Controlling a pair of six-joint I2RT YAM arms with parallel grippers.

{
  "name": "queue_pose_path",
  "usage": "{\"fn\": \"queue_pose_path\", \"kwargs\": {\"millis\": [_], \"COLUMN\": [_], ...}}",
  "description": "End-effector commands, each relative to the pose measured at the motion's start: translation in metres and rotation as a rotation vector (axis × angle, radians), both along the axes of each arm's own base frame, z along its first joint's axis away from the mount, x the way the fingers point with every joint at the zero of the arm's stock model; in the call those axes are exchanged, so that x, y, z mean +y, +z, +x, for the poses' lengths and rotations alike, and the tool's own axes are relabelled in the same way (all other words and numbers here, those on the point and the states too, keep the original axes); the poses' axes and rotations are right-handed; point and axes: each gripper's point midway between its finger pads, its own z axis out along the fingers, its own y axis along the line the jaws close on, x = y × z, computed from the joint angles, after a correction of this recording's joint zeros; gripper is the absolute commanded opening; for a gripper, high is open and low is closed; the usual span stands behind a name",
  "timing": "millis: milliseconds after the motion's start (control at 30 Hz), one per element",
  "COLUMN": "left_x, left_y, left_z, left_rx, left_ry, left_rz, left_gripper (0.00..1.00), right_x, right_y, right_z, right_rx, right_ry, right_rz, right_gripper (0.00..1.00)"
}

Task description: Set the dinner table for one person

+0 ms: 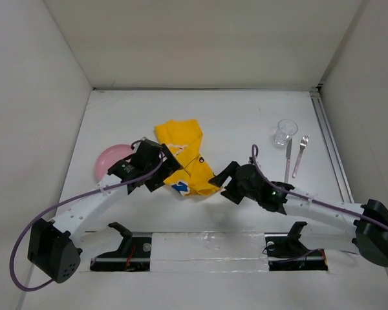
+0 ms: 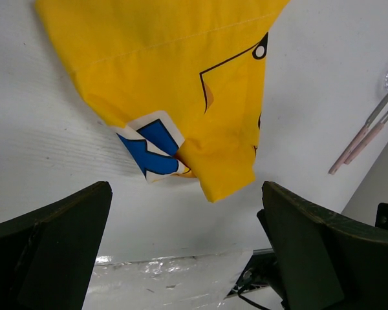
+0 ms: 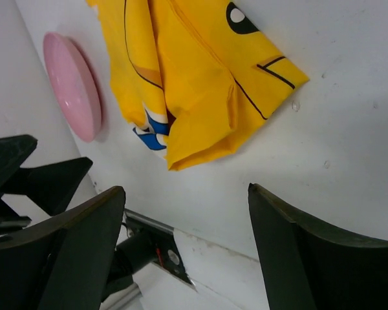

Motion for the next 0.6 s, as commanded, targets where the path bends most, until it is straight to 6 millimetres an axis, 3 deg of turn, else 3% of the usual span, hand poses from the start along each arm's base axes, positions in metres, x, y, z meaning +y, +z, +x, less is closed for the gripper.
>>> {"fn": "queue_pose_path", "kwargs": {"millis": [0, 200, 500, 567], "left_x": [-0.003, -0.005, 0.003, 0.005], "left_y": [0.010, 0.006, 0.017, 0.014], "left_z": [0.004, -0.004, -0.001, -0.004], "left_rx": [-0.035, -0.021, -0.061, -0.053], "left_ry": [-0.023, -0.044, -0.040, -0.040], "left_rz": [-0.011, -0.032, -0.052, -0.047], "left_gripper": [1.00, 1.00, 1.00, 1.00], "right_x": [0.015, 0.041, 0.047, 0.046], "right_y": [0.025, 0.001, -0.004, -0.013], "right_z": [0.026, 0.030, 0.045, 0.046], "right_rx": [-0.058, 0.020, 0.018, 0.026], "right_ry": [-0.104, -0.073, -0.127, -0.136], "right_rz": [0.136, 0.160, 0.162, 0.139], "right_gripper": [0.81, 0.79, 0.75, 0.74]}}
